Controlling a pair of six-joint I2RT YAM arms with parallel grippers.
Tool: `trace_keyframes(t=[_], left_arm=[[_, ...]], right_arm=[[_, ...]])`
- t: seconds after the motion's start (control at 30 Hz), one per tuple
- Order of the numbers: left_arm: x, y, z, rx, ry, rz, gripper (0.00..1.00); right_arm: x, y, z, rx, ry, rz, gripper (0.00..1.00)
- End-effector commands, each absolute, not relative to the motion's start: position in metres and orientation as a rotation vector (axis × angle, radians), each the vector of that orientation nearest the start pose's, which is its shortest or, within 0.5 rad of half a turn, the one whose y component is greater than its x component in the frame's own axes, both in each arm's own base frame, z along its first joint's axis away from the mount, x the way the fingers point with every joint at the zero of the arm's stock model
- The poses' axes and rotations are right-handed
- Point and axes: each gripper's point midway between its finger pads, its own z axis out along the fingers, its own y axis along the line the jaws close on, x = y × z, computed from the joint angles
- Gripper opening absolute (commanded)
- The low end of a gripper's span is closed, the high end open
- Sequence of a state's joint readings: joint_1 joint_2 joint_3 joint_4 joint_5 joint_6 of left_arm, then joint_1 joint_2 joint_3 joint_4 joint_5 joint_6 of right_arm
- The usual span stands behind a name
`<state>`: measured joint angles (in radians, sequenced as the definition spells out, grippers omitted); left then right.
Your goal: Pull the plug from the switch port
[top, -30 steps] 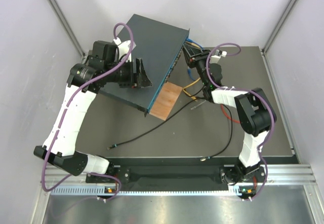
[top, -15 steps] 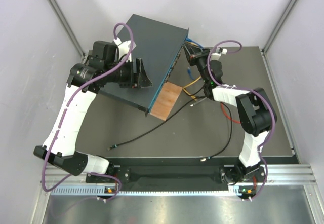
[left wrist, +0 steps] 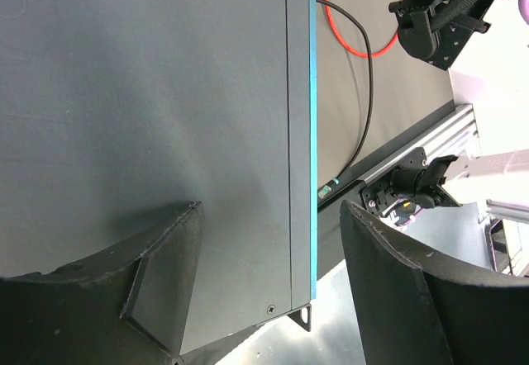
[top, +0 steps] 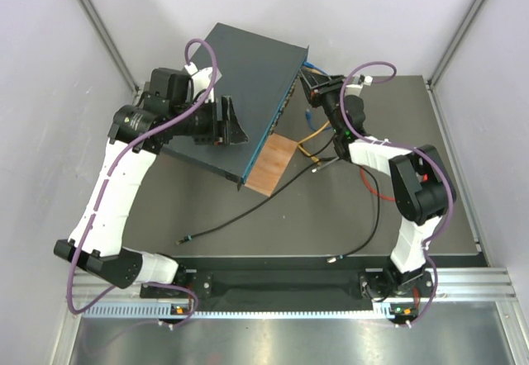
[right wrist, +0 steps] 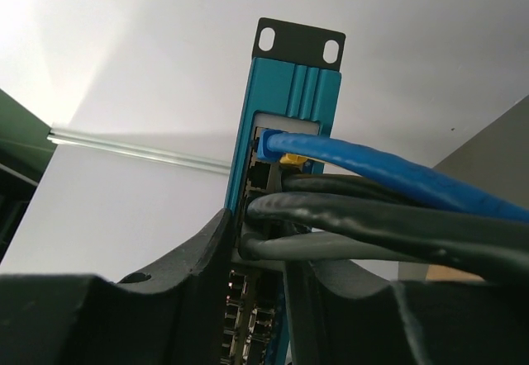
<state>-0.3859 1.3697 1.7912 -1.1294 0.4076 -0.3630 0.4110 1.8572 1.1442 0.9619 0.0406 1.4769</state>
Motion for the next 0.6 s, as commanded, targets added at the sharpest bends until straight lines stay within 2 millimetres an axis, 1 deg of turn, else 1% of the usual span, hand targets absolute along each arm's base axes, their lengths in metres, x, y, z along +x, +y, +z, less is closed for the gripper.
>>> trace_keyframes(t=[0.0,0.07,0.13,0.17,0.37,0.57], left_arm=[[0.2551,-0.1924,0.3520,0.274,2.321,-0.844,0.72],[0.2552,-0.1927,0.3523,0.275,2.319,-0.846,0.72],[0.2553,-0.1926,0.3512,0.272,2.323,-0.845,0.72],[0.2549,-0.1924,0.3511,0.272,2.323,-0.845,0.72],[0.2553,-0.1928,0.3504,0.273,2.321,-0.847,0.72],[0.2553,-0.1949,0.3490,0.277,2.326,-0.858,0.72]], right_arm=[[0.4851,0.2753,0.3262,0.680,1.294,1.612,0.31],[0.4835,0.2755,0.3249,0.678,1.292,1.620,0.31],[0.4812,0.2745,0.3293,0.680,1.270,1.644,0.32],[0.4808,0.2747,0.3269,0.683,1.272,1.648,0.32],[0.4766,0.2748,0.3274,0.680,1.273,1.665,0.31],[0.4776,0.2765,0.3273,0.679,1.273,1.676,0.30]])
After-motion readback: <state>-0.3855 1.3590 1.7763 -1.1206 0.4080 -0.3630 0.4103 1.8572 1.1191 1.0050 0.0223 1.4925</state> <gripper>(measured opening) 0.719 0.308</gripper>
